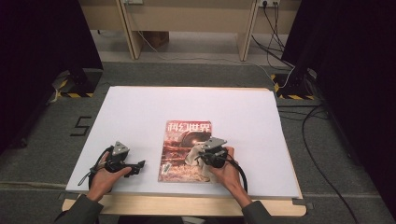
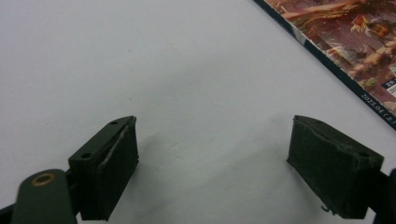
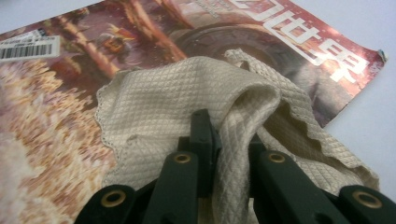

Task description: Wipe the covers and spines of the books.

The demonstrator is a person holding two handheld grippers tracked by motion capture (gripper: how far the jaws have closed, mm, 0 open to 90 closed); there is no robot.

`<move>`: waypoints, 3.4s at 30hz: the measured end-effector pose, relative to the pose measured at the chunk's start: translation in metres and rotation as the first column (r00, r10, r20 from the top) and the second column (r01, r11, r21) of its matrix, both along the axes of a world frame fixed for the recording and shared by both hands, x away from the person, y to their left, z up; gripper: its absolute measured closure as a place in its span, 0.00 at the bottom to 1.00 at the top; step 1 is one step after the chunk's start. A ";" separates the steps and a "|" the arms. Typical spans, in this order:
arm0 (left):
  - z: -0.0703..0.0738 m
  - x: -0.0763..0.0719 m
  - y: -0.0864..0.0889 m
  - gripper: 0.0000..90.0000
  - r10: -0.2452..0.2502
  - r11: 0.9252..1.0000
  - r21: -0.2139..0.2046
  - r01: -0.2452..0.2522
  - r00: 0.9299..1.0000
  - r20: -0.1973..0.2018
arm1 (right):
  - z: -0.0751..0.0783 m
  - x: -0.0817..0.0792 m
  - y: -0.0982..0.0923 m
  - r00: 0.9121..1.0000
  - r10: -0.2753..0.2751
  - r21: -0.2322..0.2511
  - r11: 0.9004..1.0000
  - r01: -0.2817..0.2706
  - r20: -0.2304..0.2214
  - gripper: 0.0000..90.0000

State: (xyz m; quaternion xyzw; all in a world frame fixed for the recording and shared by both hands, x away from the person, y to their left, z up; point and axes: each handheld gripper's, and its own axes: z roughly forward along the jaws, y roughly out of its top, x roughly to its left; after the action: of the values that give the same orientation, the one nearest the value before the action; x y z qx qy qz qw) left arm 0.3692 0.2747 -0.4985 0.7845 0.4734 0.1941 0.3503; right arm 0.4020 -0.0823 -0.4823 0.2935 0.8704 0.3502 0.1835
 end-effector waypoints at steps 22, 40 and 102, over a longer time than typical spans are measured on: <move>-0.001 0.000 -0.001 0.17 -0.004 1.000 0.011 0.004 1.000 -0.003 | -0.003 -0.047 0.088 0.966 0.258 0.025 0.966 -0.257 -0.024 0.91; -0.001 0.000 -0.002 0.17 -0.006 1.000 0.004 0.006 1.000 -0.005 | -0.002 -0.045 0.026 0.992 0.127 0.029 0.992 -0.126 -0.025 0.91; -0.002 0.001 -0.004 0.16 -0.011 1.000 0.005 0.011 1.000 -0.006 | 0.015 -0.072 -0.036 0.999 0.032 0.074 0.997 -0.035 0.033 0.91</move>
State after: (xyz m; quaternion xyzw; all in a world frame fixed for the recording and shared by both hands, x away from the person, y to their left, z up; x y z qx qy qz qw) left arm 0.3702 0.2709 -0.5002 0.7886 0.4697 0.1910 0.3480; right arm 0.3300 -0.1179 -0.4669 0.2799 0.8585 0.3901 0.1802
